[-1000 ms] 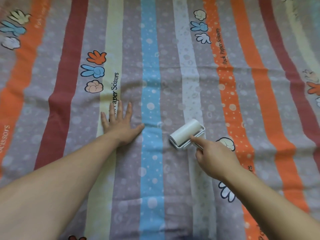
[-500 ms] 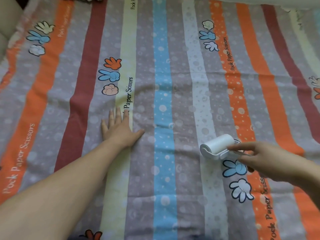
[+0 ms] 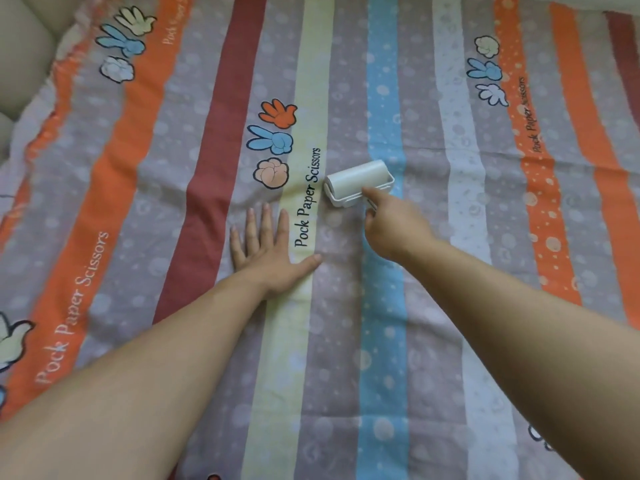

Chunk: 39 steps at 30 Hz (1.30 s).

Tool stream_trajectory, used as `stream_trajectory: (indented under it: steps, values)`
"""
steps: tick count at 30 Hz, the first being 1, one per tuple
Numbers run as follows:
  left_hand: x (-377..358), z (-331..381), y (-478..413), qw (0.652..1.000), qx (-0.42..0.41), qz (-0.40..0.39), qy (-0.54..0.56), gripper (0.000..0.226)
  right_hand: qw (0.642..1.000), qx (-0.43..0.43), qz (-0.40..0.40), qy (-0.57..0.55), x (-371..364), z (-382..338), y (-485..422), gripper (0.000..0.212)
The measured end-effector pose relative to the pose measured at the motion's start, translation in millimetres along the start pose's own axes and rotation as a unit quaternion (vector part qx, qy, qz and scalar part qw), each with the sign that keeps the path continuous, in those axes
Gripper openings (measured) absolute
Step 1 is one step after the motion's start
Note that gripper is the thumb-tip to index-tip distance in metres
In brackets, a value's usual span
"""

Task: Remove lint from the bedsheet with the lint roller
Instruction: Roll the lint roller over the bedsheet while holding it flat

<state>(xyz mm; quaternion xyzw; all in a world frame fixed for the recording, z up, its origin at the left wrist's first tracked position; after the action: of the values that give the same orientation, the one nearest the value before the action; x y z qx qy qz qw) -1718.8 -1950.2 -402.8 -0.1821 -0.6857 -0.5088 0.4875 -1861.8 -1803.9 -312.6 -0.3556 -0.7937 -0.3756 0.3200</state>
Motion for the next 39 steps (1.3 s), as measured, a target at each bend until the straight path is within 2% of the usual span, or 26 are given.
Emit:
stream_trajectory:
  steps: [4, 9, 14, 20, 25, 30, 32, 34, 36, 39]
  values:
    - [-3.4, 0.0, -1.1, 1.0, -0.004, -0.016, 0.0, 0.103, 0.999, 0.015, 0.001, 0.051, -4.5, 7.5, 13.4, 0.043]
    - [-2.3, 1.1, 0.1, 1.0, -0.006, -0.019, 0.001, 0.098, 0.996, -0.013, -0.028, 0.078, -0.9, 47.9, 70.9, 0.046]
    - [2.6, 2.4, 5.4, 1.0, 0.008, 0.001, -0.008, 0.096, 0.994, -0.039, -0.051, 0.088, 6.4, 87.1, 128.4, 0.046]
    - [9.8, -3.2, 23.1, 1.0, 0.003, 0.024, -0.018, 0.088, 0.99, -0.056, -0.081, 0.099, 21.3, 100.8, 157.5, 0.045]
    - [12.9, -18.0, 32.4, 0.999, 0.001, 0.04, -0.013, 0.086, 0.98, -0.068, -0.131, 0.134, 31.7, 106.0, 172.8, 0.046]
    - [20.0, -29.6, 29.4, 0.999, 0.013, 0.036, -0.016, 0.091, 0.949, -0.115, -0.222, 0.192, 65.3, 88.5, 165.8, 0.037]
    - [24.4, -38.6, 22.7, 0.999, 0.022, 0.037, -0.014, 0.094, 0.956, -0.116, -0.213, 0.167, 83.8, 61.6, 152.1, 0.029]
    - [27.5, -49.0, 14.4, 0.999, 0.027, 0.035, -0.009, 0.1, 0.97, -0.084, -0.171, 0.153, 86.8, 24.4, 128.3, 0.028]
    - [27.9, -54.7, 7.7, 0.999, 0.018, 0.032, -0.008, 0.106, 0.985, -0.029, -0.091, 0.142, 71.3, -15.3, 93.5, 0.038]
    - [23.2, -57.8, 0.2, 1.0, -0.001, 0.031, 0.005, 0.112, 0.999, 0.006, -0.016, 0.033, 22.8, -58.5, 39.3, 0.048]
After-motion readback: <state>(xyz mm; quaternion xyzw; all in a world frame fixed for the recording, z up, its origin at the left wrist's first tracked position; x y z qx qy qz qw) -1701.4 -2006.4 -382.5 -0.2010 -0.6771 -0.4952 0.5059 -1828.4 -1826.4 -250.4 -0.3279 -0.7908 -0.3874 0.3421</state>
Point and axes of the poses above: each hand's wrist, its own y-axis away from the middle knuckle, its own x-axis out of the back of the hand, z = x × y, the point moved 8 cm from there along -y, towards the middle knuckle, and after that the axes turned 13 degrees about -y, right-handed, at the moved point
